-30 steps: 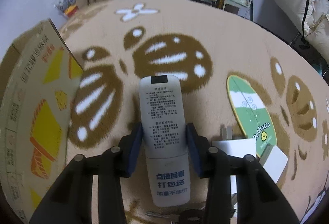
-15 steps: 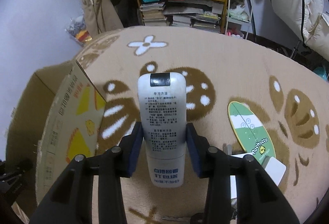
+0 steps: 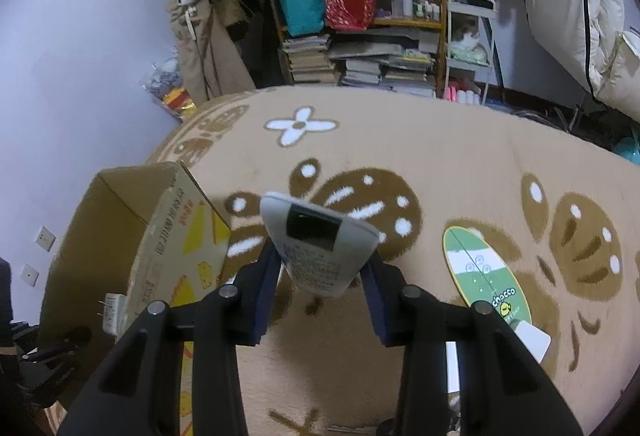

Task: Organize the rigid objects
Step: 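Grasp the white remote with the right gripper and lift it, then carry the white remote into the box and release it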

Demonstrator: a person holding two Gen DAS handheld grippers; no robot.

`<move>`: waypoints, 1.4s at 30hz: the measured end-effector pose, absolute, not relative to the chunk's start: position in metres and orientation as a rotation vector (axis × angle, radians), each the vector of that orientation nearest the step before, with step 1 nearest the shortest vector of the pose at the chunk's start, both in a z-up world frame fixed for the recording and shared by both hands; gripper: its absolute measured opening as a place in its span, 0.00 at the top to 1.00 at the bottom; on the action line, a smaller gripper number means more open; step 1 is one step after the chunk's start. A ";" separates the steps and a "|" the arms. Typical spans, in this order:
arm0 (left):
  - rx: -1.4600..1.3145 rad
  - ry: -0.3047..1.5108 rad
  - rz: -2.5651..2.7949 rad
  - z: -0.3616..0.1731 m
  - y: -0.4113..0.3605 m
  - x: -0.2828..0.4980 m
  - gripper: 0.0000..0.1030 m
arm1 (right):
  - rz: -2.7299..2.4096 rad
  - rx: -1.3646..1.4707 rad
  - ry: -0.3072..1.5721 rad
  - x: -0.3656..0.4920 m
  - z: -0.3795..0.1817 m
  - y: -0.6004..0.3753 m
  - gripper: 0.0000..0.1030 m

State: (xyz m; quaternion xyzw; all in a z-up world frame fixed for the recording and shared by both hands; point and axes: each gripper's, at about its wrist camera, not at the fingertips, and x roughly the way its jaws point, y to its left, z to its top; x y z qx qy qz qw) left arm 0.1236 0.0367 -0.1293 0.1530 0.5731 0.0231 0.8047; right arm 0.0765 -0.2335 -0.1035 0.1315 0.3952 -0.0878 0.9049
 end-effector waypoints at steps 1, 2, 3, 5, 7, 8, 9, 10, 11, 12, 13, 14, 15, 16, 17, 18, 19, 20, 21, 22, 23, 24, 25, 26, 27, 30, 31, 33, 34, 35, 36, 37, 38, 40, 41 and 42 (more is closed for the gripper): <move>0.329 1.227 0.050 -0.129 0.036 0.124 0.79 | -0.180 0.275 0.811 0.076 -0.102 -0.233 0.59; 0.330 1.227 0.050 -0.129 0.036 0.124 0.79 | -0.174 0.282 0.802 0.076 -0.099 -0.233 0.59; 0.330 1.227 0.050 -0.129 0.036 0.124 0.79 | -0.167 0.290 0.792 0.076 -0.097 -0.233 0.59; 0.329 1.227 0.050 -0.129 0.036 0.124 0.79 | -0.150 0.300 0.766 0.076 -0.088 -0.231 0.59; 0.327 1.228 0.050 -0.129 0.037 0.124 0.79 | -0.135 0.295 0.735 0.075 -0.078 -0.227 0.59; 0.327 1.228 0.049 -0.129 0.037 0.124 0.79 | -0.126 0.289 0.716 0.074 -0.071 -0.224 0.59; 0.328 1.228 0.049 -0.129 0.037 0.124 0.79 | -0.114 0.285 0.691 0.073 -0.064 -0.221 0.59; 0.328 1.228 0.049 -0.129 0.037 0.124 0.79 | -0.104 0.282 0.675 0.072 -0.058 -0.218 0.59; 0.329 1.228 0.049 -0.129 0.037 0.124 0.79 | -0.090 0.280 0.654 0.071 -0.051 -0.215 0.59; 0.330 1.228 0.049 -0.129 0.037 0.124 0.79 | -0.078 0.280 0.640 0.070 -0.046 -0.212 0.59; 0.329 1.228 0.049 -0.128 0.037 0.124 0.79 | -0.059 0.279 0.624 0.069 -0.040 -0.208 0.59; 0.328 1.228 0.048 -0.129 0.037 0.124 0.79 | -0.041 0.277 0.609 0.068 -0.036 -0.204 0.59; 0.327 1.229 0.048 -0.129 0.037 0.124 0.79 | -0.025 0.274 0.597 0.067 -0.032 -0.199 0.59; 0.328 1.229 0.049 -0.129 0.037 0.124 0.79 | -0.010 0.268 0.586 0.066 -0.028 -0.194 0.59; 0.330 1.229 0.050 -0.129 0.037 0.124 0.79 | 0.003 0.261 0.577 0.065 -0.025 -0.189 0.59; 0.332 1.228 0.050 -0.129 0.036 0.124 0.79 | 0.021 0.256 0.568 0.065 -0.022 -0.184 0.59; 0.334 1.228 0.050 -0.130 0.036 0.124 0.79 | 0.032 0.253 0.564 0.064 -0.021 -0.179 0.59; 0.334 1.227 0.050 -0.130 0.036 0.123 0.79 | 0.048 0.252 0.561 0.064 -0.020 -0.175 0.59; 0.334 1.227 0.050 -0.130 0.036 0.123 0.79 | 0.066 0.251 0.559 0.065 -0.019 -0.171 0.59; 0.333 1.228 0.050 -0.130 0.035 0.123 0.79 | 0.080 0.252 0.558 0.065 -0.019 -0.168 0.59; 0.332 1.228 0.050 -0.130 0.036 0.123 0.79 | 0.101 0.249 0.562 0.066 -0.020 -0.164 0.59; 0.334 1.228 0.050 -0.130 0.035 0.123 0.79 | 0.124 0.244 0.569 0.068 -0.021 -0.159 0.59; 0.335 1.228 0.050 -0.130 0.035 0.123 0.79 | 0.136 0.242 0.574 0.069 -0.023 -0.155 0.59; 0.334 1.228 0.050 -0.130 0.035 0.123 0.79 | 0.144 0.237 0.578 0.070 -0.025 -0.151 0.59; 0.334 1.228 0.050 -0.130 0.035 0.123 0.79 | 0.150 0.229 0.581 0.070 -0.027 -0.147 0.59; 0.335 1.228 0.050 -0.130 0.035 0.123 0.79 | 0.166 0.199 0.599 0.072 -0.037 -0.136 0.59; 0.335 1.228 0.050 -0.130 0.035 0.123 0.79 | 0.173 0.192 0.609 0.073 -0.041 -0.132 0.59; 0.336 1.228 0.050 -0.131 0.035 0.123 0.79 | 0.181 0.187 0.619 0.074 -0.047 -0.128 0.59; 0.336 1.227 0.050 -0.130 0.035 0.123 0.79 | 0.182 0.184 0.624 0.075 -0.050 -0.127 0.59; 0.337 1.227 0.050 -0.130 0.035 0.123 0.79 | 0.180 0.176 0.632 0.075 -0.052 -0.125 0.59; 0.337 1.227 0.050 -0.131 0.035 0.123 0.79 | 0.176 0.167 0.638 0.076 -0.055 -0.123 0.59; 0.338 1.227 0.050 -0.131 0.035 0.123 0.79 | 0.171 0.156 0.643 0.076 -0.058 -0.122 0.59; 0.338 1.227 0.050 -0.131 0.035 0.123 0.79 | 0.169 0.139 0.653 0.078 -0.061 -0.120 0.59; 0.338 1.227 0.050 -0.131 0.035 0.123 0.79 | 0.148 0.104 0.685 0.081 -0.068 -0.116 0.59; 0.338 1.227 0.050 -0.131 0.035 0.123 0.79 | 0.143 0.095 0.692 0.082 -0.071 -0.115 0.59; 0.339 1.227 0.050 -0.131 0.035 0.123 0.79 | 0.141 0.091 0.692 0.082 -0.073 -0.115 0.59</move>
